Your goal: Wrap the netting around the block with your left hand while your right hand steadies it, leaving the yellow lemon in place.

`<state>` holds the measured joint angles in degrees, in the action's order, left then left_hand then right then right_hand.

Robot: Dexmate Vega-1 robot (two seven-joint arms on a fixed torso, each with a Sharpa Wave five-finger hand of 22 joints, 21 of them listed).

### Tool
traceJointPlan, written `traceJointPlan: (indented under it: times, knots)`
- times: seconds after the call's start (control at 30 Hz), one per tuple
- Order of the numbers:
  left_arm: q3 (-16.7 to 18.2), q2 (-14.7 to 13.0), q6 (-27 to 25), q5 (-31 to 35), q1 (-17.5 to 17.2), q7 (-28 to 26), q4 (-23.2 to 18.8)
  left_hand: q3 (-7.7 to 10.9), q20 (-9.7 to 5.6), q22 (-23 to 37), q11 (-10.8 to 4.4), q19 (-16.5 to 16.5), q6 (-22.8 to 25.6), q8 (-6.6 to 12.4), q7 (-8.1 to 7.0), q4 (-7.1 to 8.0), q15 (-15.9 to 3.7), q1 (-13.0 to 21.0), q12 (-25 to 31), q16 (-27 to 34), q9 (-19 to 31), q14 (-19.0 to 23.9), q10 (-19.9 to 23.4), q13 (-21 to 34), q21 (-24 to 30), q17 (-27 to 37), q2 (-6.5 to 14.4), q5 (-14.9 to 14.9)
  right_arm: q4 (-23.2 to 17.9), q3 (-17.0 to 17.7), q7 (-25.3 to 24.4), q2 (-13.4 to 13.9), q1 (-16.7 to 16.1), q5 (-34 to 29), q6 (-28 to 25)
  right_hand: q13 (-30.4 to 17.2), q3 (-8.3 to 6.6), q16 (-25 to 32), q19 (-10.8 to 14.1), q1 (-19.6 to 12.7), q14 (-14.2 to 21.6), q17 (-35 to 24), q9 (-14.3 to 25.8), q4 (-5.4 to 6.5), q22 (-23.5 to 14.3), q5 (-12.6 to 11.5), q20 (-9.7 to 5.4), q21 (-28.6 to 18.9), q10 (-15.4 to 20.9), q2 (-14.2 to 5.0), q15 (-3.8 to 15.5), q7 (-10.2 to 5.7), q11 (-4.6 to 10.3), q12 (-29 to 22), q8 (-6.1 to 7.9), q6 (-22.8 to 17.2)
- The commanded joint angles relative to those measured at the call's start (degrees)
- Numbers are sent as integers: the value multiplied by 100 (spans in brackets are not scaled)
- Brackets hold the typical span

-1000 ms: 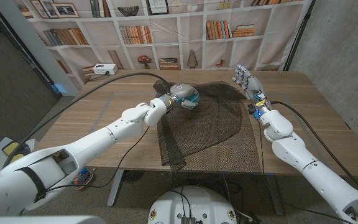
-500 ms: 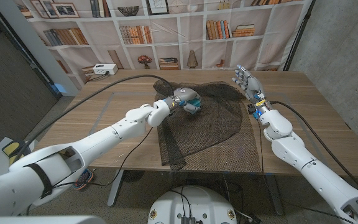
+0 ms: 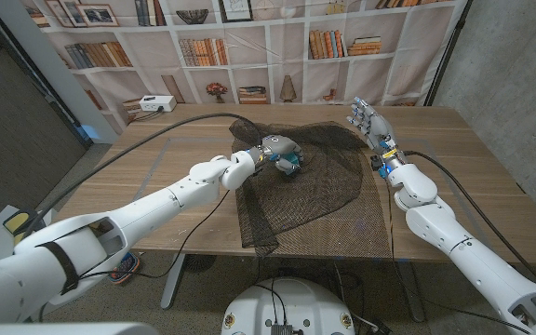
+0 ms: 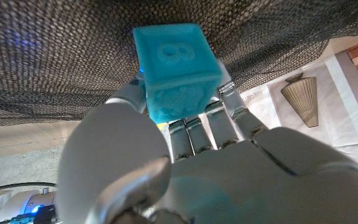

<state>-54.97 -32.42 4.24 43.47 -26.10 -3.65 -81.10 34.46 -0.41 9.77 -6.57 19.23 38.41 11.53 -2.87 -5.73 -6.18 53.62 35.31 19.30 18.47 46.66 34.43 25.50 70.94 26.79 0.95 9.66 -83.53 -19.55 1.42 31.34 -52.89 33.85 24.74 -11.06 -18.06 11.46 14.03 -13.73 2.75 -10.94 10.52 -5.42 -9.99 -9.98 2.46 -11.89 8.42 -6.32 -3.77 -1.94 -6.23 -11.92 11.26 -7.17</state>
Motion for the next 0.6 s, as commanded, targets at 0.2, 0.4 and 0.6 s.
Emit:
traceJointPlan:
  times: [0.2,0.4,0.6]
  knots:
    - [23,-138,-117,149,-90,87,-250,-365,390,1,63,-1029,-964,-152,-274,56,-196,-158,-777,-600,-287,-1296,-829,-382,-641,-264,297,10,-30,-2,-9,3,-21,-9,26,-24,-9,-16,-7,-40,-18,-9,21,-27,-26,-35,30,22,-5,-36,-26,16,23,19,-10,-32]
    - [37,-181,-120,181,-110,164,-338,-610,514,6,33,-1346,-1490,-164,-453,89,-102,-498,-1101,-749,-427,-1803,-1173,-502,-887,-401,69,7,-65,2,-9,15,-41,-6,25,-25,-7,-14,-12,-41,-20,-11,21,-31,-26,-33,31,24,-3,-36,-38,16,17,20,-10,-33]
    - [57,-249,-143,272,-137,227,-471,-938,592,13,47,-1704,-1917,-135,-585,167,44,-920,-1399,-815,-572,-2296,-1487,-606,-1170,-550,-183,35,-102,9,-16,30,-59,-11,23,-26,-6,-11,-11,-41,-16,-13,22,-32,-26,-33,35,24,-4,-40,-35,15,15,21,-9,-36]
